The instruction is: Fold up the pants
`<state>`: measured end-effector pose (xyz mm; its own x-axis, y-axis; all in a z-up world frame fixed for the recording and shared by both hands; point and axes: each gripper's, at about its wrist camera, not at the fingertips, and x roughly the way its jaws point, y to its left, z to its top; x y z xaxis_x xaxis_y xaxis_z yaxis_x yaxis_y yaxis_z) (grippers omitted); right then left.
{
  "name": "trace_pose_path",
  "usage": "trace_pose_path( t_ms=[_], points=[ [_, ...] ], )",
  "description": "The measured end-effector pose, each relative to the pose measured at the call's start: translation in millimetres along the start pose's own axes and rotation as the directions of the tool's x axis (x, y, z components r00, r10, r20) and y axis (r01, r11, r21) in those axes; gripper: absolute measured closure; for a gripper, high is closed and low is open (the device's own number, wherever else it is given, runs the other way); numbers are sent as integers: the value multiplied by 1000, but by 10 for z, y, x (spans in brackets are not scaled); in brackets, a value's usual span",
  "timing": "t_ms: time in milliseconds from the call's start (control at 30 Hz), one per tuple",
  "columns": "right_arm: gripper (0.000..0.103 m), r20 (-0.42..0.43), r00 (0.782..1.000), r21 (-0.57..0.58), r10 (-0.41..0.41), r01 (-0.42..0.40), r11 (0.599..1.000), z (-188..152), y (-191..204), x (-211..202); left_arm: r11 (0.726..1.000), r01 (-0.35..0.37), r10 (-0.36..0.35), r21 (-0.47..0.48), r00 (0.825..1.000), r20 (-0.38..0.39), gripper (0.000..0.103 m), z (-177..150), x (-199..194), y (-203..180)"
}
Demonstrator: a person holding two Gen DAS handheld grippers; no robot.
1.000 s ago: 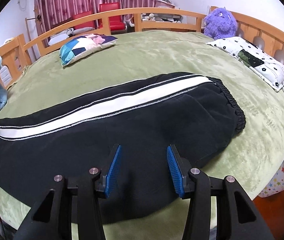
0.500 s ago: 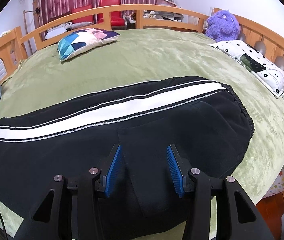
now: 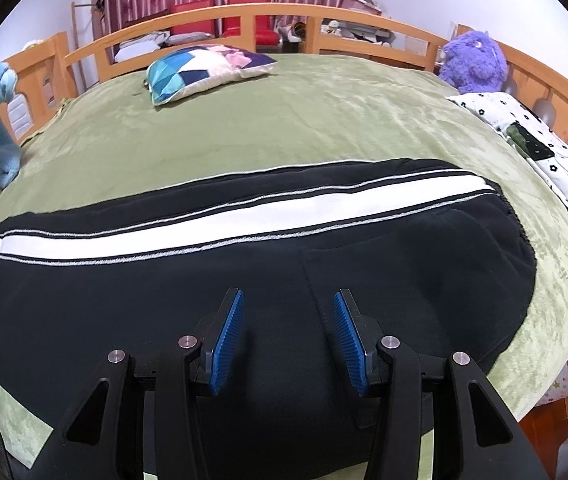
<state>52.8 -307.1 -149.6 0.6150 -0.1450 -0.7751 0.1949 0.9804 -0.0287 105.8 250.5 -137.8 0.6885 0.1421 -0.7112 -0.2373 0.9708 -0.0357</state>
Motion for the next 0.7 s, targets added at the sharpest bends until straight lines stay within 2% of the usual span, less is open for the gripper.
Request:
trace_pose_path(
  t_ms=[67,233,367,500,567,600,633,667,700],
  points=[
    [57,-7,1000,-6,7,-7,1000,-16,37,20,1000,11,-12,-19,999,-40,28,-99,71,51],
    [54,-33,999,4,7,-7,1000,-92,43,86,987,145,-149,-75,988,-50,28,-337,85,120],
    [54,-65,998,4,5,-4,1000,-156,61,156,975,167,-174,-148,984,-37,28,-337,174,229],
    [54,-63,998,-18,-6,5,1000,-190,76,121,928,226,-237,-297,972,-2,30,-230,321,423],
    [54,-64,998,-14,-15,14,1000,-190,63,111,910,239,-254,-339,967,-2,30,-172,419,461],
    [54,-69,998,-2,-9,9,1000,-190,49,118,905,226,-247,-359,969,-13,33,-155,471,473],
    [54,-73,997,6,-5,6,1000,-188,37,126,905,203,-230,-374,973,-26,52,-152,503,479],
    [54,-76,997,16,-2,3,1000,-188,30,133,906,188,-216,-378,976,-32,82,-152,518,480],
    [54,-78,997,20,1,1,1000,-188,28,140,908,204,-230,-366,973,-28,96,-144,518,473]
  ],
)
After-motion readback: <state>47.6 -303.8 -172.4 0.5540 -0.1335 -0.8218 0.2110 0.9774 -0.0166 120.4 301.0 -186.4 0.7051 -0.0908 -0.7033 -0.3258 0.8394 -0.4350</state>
